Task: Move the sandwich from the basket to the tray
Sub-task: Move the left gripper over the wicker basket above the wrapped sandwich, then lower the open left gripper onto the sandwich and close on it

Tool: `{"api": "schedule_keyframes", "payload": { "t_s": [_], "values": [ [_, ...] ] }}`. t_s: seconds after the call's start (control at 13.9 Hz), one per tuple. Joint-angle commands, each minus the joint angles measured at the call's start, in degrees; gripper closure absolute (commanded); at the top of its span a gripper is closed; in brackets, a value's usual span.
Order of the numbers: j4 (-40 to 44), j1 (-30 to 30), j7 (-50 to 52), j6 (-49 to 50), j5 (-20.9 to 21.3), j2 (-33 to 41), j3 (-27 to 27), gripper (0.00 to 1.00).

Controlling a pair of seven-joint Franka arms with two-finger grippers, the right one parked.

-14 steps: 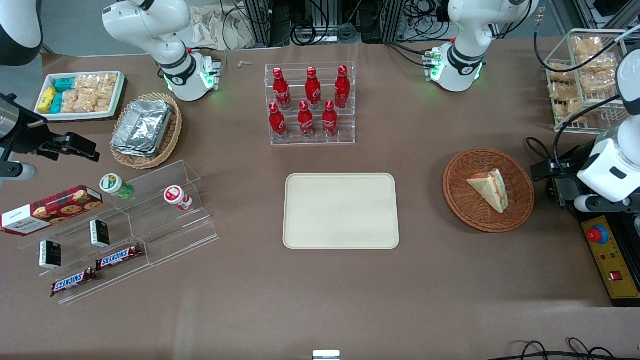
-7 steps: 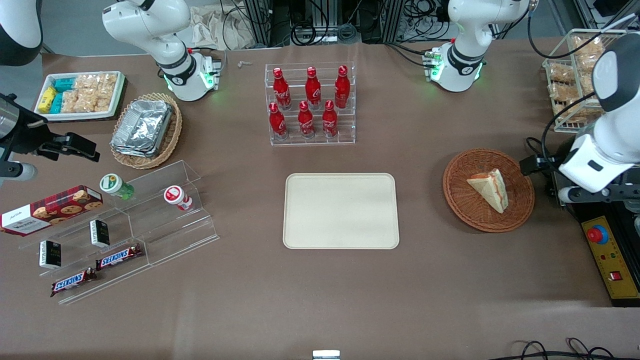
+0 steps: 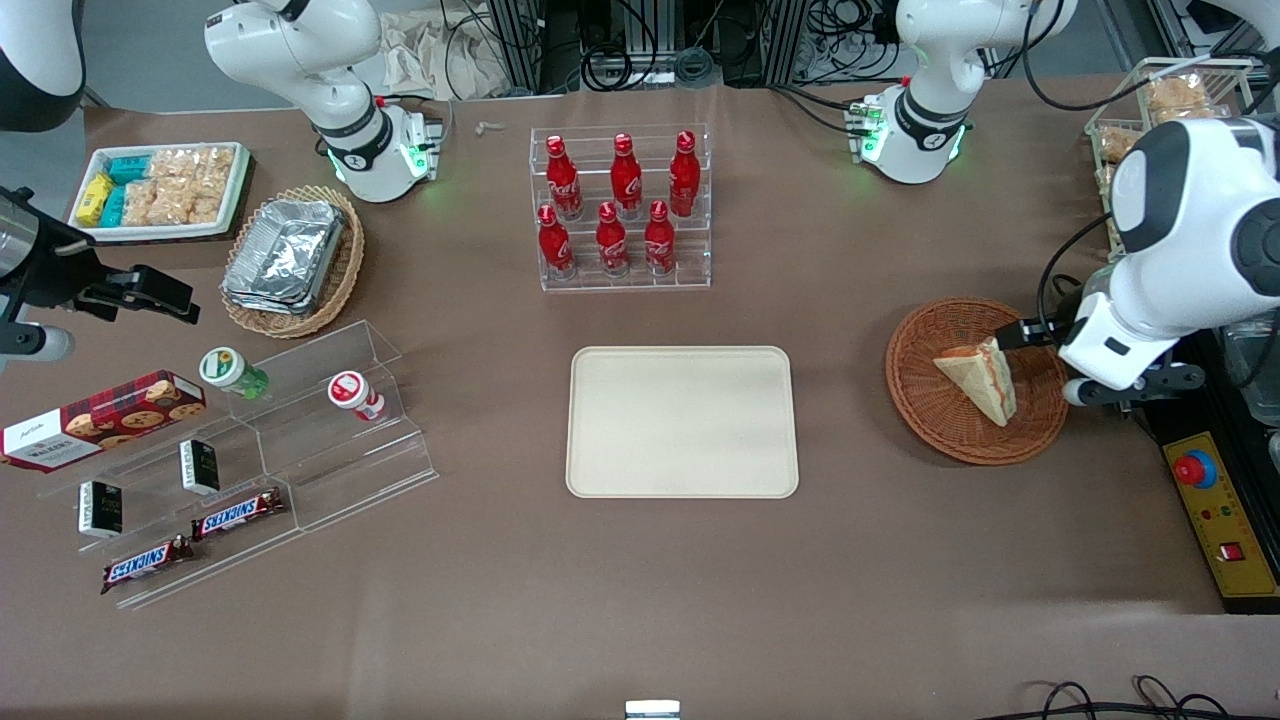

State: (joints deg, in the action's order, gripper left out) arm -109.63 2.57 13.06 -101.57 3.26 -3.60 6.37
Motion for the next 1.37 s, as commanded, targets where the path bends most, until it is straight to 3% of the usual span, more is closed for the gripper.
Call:
{"api": "schedule_keyframes", "payload": {
  "t_s": [0.0, 0.36, 1.3],
  "values": [
    [-5.59, 0.33, 1.61, -3.36, -0.98, 3.08, -0.13, 0.0],
    [-16.66, 2.35, 3.38, -15.22, -2.03, 3.25, -0.3, 0.0],
    [-17.11, 2.88, 9.79, -24.64, -2.03, -7.82, -0.3, 0.0]
  ]
}}
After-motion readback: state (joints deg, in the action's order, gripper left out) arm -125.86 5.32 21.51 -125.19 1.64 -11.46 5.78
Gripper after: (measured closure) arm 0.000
